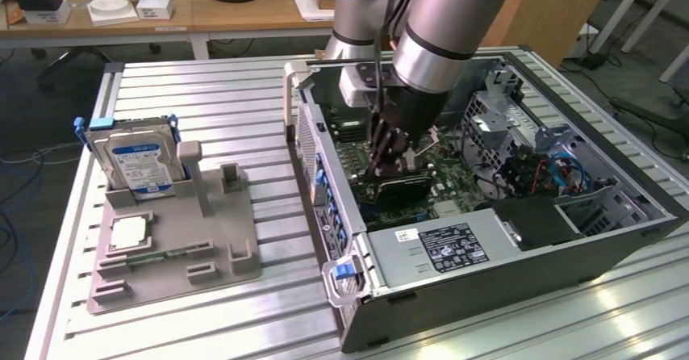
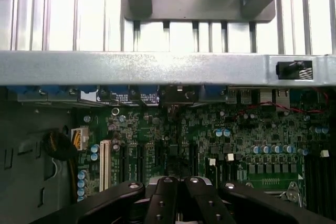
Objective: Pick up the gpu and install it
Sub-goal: 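Press down on the gpu until it lock into place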
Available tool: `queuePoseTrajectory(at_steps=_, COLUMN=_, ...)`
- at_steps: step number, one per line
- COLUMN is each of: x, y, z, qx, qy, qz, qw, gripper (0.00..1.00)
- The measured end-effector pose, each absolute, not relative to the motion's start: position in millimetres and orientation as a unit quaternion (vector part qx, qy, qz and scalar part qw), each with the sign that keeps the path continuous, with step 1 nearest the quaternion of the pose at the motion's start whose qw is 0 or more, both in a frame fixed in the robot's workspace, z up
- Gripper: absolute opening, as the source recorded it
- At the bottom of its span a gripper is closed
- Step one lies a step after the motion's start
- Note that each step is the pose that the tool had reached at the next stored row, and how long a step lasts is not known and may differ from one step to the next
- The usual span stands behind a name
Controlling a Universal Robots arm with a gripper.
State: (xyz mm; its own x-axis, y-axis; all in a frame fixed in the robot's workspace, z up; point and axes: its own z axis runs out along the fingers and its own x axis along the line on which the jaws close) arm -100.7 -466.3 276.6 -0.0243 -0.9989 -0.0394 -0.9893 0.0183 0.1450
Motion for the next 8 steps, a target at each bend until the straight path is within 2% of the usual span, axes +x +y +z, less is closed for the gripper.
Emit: queuePoseTrajectory(at_steps=8, x=-99.9, y=-466.2, z=276.7, qx=0.695, qy=-0.711, qz=-0.090, qw=0.061, gripper=0.10)
